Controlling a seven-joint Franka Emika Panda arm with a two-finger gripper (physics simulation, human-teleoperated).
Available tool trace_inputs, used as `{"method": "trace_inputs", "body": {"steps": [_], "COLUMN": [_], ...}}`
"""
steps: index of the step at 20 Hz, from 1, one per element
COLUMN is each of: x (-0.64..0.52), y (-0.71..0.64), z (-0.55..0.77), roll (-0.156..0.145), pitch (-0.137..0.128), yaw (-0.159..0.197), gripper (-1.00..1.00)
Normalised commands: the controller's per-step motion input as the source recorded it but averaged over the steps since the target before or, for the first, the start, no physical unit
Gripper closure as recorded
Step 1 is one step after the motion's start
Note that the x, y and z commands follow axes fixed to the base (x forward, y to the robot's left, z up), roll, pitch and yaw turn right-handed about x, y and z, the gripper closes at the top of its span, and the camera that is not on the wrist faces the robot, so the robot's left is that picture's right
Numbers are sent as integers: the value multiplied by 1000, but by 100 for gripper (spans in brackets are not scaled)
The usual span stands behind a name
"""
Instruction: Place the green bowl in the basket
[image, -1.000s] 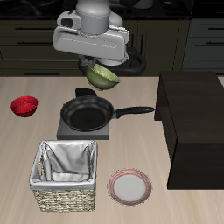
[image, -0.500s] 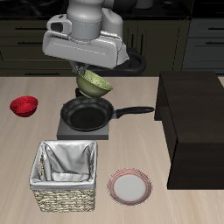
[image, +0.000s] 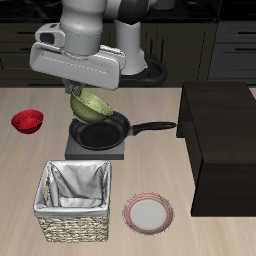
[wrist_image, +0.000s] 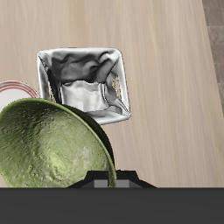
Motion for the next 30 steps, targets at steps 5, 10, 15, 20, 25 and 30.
{"method": "trace_inputs", "body": {"steps": [5,10,15,20,25,30], "x": [276,128,124,196,287,124], "y": [-16,-26,-27,-82,-43,83], "z": [28,6,98,175,25,-326], "roll": [19,50,24,1,8,15], "pitch": [-24,-4,-42,-52,4,40], "yaw": [12,-6,18,16,-2,24], "gripper": [100,100,100,100,100,100]}}
